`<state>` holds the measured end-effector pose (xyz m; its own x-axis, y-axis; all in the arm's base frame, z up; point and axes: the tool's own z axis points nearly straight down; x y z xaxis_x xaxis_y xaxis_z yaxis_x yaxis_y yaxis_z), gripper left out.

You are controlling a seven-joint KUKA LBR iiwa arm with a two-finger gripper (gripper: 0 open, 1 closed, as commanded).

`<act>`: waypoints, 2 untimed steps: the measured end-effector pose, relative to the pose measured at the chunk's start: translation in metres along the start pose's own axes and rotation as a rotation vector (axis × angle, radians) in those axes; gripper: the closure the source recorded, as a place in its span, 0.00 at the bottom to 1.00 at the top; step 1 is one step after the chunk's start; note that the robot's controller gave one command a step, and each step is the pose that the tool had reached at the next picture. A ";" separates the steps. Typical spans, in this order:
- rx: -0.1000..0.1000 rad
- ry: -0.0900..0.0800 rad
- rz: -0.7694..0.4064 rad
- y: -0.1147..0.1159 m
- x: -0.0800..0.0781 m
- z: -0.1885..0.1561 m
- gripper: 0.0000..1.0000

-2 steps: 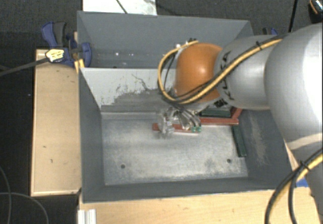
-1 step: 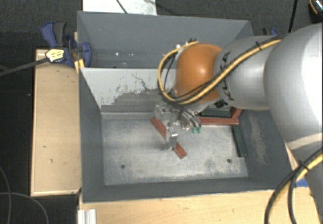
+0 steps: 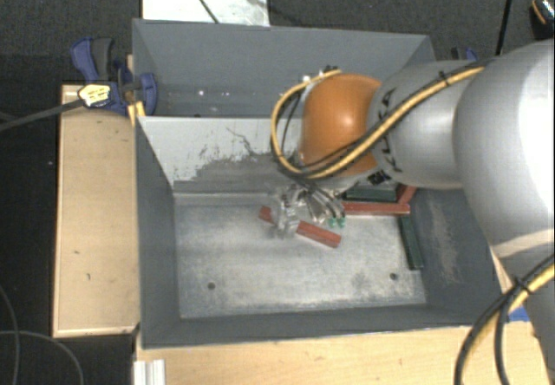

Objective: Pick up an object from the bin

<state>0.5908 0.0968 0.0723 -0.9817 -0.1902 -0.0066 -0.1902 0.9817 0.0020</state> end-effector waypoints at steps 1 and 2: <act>0.001 0.003 0.002 0.000 0.001 0.001 0.00; 0.000 0.000 0.003 0.000 0.000 0.000 1.00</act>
Offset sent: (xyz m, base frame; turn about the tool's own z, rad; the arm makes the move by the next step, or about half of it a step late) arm 0.0000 0.0000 0.0000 0.0000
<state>0.5908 0.0965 0.0723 -0.9823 -0.1874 -0.0065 -0.1874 0.9823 0.0017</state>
